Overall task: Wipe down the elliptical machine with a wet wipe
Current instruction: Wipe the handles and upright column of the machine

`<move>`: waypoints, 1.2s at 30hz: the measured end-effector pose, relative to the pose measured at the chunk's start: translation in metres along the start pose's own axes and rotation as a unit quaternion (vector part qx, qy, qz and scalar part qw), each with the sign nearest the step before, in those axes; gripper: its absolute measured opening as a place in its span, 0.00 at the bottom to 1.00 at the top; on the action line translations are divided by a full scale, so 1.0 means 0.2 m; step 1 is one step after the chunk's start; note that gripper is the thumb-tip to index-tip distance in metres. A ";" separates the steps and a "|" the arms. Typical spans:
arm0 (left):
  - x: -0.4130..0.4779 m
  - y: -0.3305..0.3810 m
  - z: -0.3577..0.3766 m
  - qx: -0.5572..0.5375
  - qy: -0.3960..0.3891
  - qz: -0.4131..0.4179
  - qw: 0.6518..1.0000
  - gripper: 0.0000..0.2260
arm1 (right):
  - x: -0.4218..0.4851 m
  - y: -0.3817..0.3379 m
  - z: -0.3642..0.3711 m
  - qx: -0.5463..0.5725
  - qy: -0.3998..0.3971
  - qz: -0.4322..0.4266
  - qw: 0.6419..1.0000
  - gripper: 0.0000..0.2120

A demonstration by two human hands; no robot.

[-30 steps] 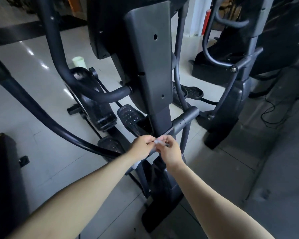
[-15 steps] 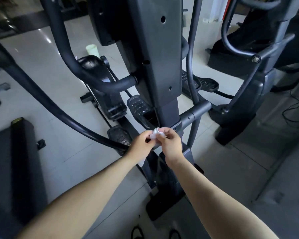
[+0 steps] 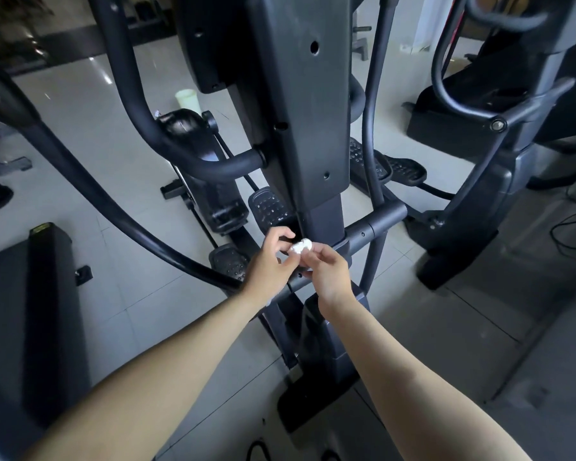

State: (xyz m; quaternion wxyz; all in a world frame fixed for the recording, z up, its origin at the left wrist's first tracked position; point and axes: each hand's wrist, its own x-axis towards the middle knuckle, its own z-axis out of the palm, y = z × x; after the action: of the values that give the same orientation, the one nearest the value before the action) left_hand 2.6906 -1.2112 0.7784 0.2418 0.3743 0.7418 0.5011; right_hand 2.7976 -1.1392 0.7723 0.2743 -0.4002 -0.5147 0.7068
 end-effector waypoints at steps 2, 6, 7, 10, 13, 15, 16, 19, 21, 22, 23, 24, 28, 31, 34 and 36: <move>0.00 0.00 0.00 0.010 -0.017 0.023 1.000 0.06 | 0.02 -0.03 -0.01 0.016 -0.025 0.011 1.000 0.11; 0.07 0.01 0.01 -0.001 0.051 0.004 0.999 0.04 | 0.05 -0.05 -0.05 -0.015 -0.022 0.012 1.000 0.12; 0.09 0.03 0.02 0.000 0.083 0.002 0.997 0.03 | 0.08 -0.05 -0.06 -0.036 0.019 0.006 0.999 0.14; 0.16 0.07 0.08 0.011 0.145 0.023 0.989 0.03 | 0.12 -0.07 -0.11 -0.124 0.106 -0.014 0.987 0.18; 0.22 0.08 0.13 0.013 0.135 0.051 0.989 0.01 | 0.13 -0.06 -0.13 -0.186 0.085 -0.021 0.979 0.21; 0.24 0.07 0.16 0.048 0.125 0.046 0.990 0.01 | 0.12 -0.06 -0.15 -0.208 0.071 -0.020 0.975 0.22; 0.23 0.05 0.16 0.086 0.121 0.045 0.988 0.01 | 0.12 -0.05 -0.16 -0.214 0.067 -0.016 0.974 0.23; 0.22 0.01 0.19 0.177 0.105 0.022 0.978 0.03 | 0.12 -0.02 -0.18 -0.226 0.062 0.004 0.972 0.24; 0.20 -0.03 0.22 0.200 0.081 -0.001 0.976 0.02 | 0.11 -0.01 -0.19 -0.237 0.055 0.010 0.970 0.25; 0.18 -0.04 0.23 0.208 0.067 -0.011 0.976 0.03 | 0.11 -0.01 -0.19 -0.242 0.053 0.010 0.969 0.25; 0.17 -0.06 0.24 0.212 0.055 -0.021 0.975 0.04 | 0.12 -0.01 -0.19 -0.246 0.051 0.010 0.968 0.25; 0.17 -0.06 0.24 0.210 0.045 -0.032 0.976 0.04 | 0.12 -0.01 -0.19 -0.246 0.051 0.011 0.968 0.25; 0.16 -0.08 0.19 0.173 0.051 -0.037 0.983 0.03 | 0.13 0.00 -0.20 -0.248 0.048 0.018 0.967 0.26; 0.17 -0.07 0.13 0.137 0.121 -0.004 0.983 0.04 | 0.12 0.01 -0.20 -0.246 0.044 0.013 0.968 0.26; 0.20 -0.05 0.12 0.131 0.128 -0.009 0.983 0.05 | 0.12 0.03 -0.21 -0.237 0.037 0.008 0.971 0.27; 0.20 -0.09 0.15 0.161 0.096 -0.027 0.982 0.04 | 0.12 0.03 -0.22 -0.237 0.030 0.008 0.971 0.27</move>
State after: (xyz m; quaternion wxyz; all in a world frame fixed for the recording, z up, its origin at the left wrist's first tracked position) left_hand 2.6830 -1.1657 0.7510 0.1193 0.3389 0.8423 0.4018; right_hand 2.8223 -1.0998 0.7527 0.1818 -0.4789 -0.6560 0.5543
